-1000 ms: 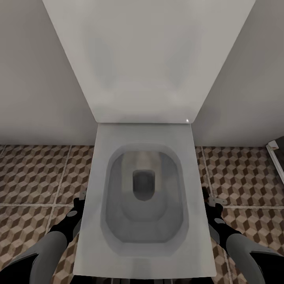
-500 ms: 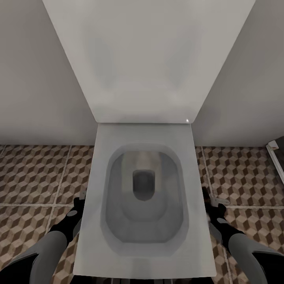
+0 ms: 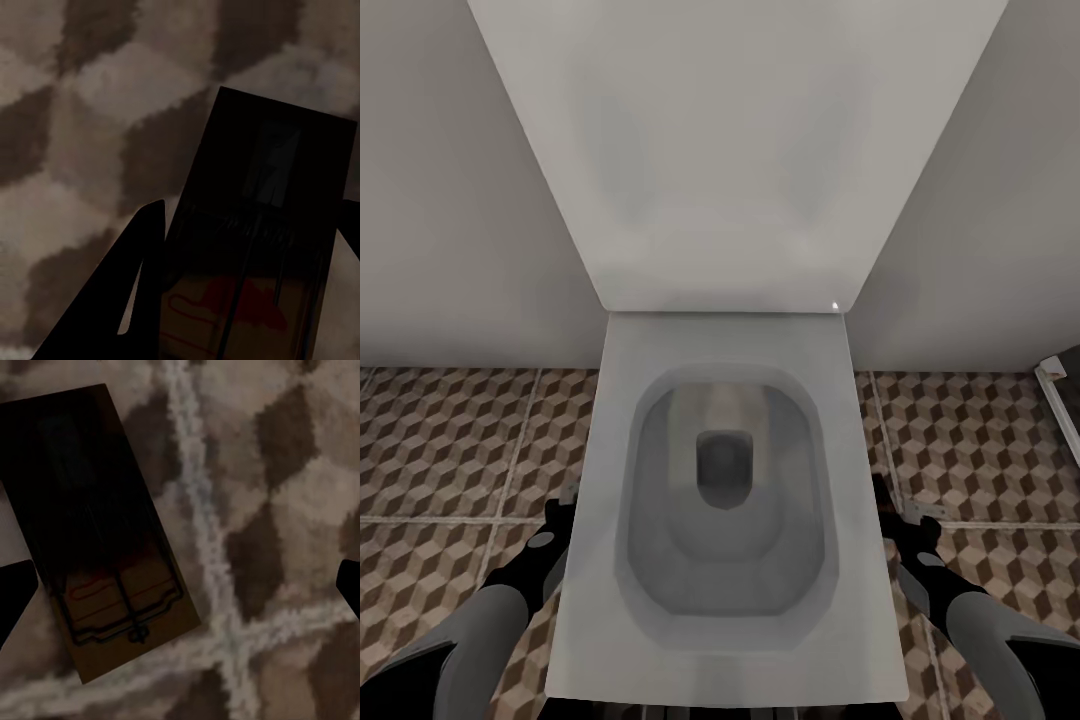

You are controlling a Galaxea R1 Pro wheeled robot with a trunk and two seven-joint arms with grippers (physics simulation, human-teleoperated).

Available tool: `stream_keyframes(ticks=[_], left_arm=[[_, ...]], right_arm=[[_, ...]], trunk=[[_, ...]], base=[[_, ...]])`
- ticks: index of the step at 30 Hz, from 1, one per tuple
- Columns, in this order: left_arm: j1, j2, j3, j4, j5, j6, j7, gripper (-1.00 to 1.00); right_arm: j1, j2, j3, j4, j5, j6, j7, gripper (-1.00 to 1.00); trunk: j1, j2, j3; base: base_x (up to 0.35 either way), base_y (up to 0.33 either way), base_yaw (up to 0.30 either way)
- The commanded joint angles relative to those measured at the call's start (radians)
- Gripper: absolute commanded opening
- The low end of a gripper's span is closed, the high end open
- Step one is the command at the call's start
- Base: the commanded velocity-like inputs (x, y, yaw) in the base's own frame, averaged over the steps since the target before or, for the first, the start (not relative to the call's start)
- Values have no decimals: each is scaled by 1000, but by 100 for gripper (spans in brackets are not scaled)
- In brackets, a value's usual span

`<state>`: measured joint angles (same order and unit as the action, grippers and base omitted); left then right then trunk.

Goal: Take the four mousetraps from the cabinet in the bathroom and place them on the bathroom floor. Make sure all four end up on the same floor surface, and ensure that at least two of them are either under or directly next to the same bathroom sink.

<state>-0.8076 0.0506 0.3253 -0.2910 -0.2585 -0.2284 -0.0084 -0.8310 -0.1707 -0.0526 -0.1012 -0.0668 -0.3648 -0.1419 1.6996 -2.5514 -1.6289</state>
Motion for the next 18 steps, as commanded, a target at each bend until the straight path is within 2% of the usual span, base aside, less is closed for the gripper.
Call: stream_keyframes(ticks=[1,18], left_arm=[[-1,0,8,1,-11,-4,-1,-100],[-1,11,8,7,-10,0,-1,-100]], right_arm=[[0,0,-4,-1,-6,-5,3,100],[0,-1,-3,-5,-4,-6,2,100]], trunk=[[0,0,0],[0,0,0]], base=[[0,0,0],[0,0,0]])
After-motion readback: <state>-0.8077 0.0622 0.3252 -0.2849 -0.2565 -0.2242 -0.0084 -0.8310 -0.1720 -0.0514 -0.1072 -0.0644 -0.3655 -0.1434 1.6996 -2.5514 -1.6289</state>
